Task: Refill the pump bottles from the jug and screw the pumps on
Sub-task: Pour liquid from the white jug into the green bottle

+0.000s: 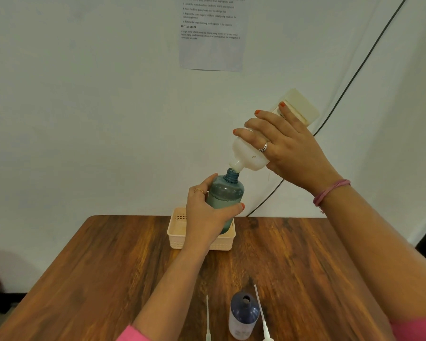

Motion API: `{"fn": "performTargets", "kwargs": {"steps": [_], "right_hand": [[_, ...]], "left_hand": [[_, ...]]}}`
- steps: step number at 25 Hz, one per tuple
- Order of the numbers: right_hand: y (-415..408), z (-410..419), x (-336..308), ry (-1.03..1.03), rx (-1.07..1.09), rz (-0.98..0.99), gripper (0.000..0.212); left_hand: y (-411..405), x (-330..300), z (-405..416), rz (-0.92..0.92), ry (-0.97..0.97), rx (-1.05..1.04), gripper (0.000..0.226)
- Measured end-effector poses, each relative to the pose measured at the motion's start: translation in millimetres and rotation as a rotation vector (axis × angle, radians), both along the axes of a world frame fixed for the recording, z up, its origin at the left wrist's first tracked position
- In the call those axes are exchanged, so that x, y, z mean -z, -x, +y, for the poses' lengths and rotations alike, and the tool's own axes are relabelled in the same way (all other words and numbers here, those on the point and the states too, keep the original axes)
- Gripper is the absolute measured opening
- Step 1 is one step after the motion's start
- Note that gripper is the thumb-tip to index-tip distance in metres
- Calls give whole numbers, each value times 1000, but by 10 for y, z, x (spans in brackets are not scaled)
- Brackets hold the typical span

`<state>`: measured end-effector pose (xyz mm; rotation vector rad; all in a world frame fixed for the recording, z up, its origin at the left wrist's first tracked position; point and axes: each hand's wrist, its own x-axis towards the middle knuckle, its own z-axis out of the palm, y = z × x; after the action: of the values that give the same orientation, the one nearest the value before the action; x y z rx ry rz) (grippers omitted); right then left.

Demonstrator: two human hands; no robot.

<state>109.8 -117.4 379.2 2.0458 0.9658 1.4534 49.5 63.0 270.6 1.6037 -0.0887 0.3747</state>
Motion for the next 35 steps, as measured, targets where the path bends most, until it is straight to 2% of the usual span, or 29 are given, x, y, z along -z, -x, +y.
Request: {"fn": "performTargets", "kwargs": {"steps": [7, 18, 22, 26, 32, 35], "right_hand": [[14, 33, 67, -60, -2, 84, 70], [3, 128, 407, -379, 52, 486, 91], [21, 123, 603, -557, 21, 686, 96], [39, 72, 832, -827, -51, 937, 99], [145, -59, 1313, -1133, -138, 1159, 102], [234, -113, 1604, -1289, -144, 1234, 96]], "left_hand": [[-11, 42, 23, 13, 5, -1, 81], [-41, 178, 141, 42, 6, -26, 81], [-48, 273, 184, 32, -16, -39, 79], [-26, 487, 271, 60, -82, -68, 78], [116, 860, 425, 133, -146, -117, 79], [174, 1082, 490, 166, -189, -139, 75]]}}
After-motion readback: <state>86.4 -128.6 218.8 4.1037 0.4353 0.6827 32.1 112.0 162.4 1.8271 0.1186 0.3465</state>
